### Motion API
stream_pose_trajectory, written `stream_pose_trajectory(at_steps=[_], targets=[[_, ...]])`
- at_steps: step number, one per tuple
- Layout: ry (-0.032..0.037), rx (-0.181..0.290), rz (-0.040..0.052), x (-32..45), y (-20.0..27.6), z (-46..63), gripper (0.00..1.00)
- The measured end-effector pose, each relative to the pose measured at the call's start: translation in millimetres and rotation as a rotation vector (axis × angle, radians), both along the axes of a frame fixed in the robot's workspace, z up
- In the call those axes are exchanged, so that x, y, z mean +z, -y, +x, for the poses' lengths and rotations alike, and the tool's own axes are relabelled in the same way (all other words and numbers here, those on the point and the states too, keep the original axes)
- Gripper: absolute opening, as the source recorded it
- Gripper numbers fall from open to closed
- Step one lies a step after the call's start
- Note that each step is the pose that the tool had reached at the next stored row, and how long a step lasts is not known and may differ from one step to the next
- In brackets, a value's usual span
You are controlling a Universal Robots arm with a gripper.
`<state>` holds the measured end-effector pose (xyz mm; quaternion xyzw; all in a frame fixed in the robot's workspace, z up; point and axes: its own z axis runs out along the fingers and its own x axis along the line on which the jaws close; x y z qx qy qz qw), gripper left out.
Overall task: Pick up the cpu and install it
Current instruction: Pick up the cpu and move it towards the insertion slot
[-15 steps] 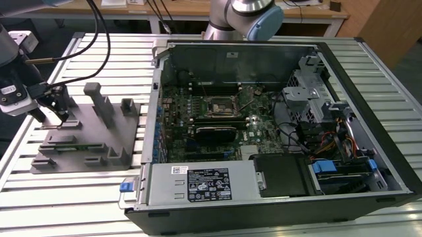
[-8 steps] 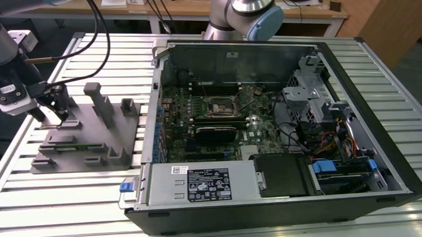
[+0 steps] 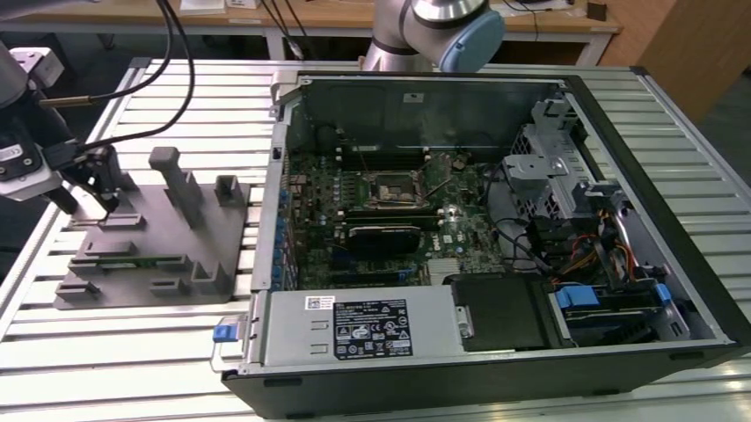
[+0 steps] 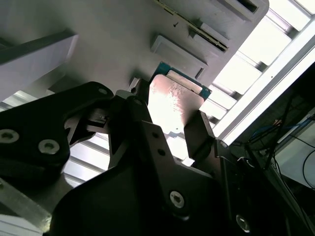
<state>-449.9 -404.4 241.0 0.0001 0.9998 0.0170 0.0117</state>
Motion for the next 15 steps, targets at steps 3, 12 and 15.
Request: stream_pose_trajectory(at_steps=[3,12,15], targets=[[0.0001,0.0,0.0001,3.3,0.0,0.0,0.53],[0.0,0.0,0.0001,16.8,0.0,0.0,0.53],[0.0001,0.0,0.0001,22.4,0.0,0.0,0.53]])
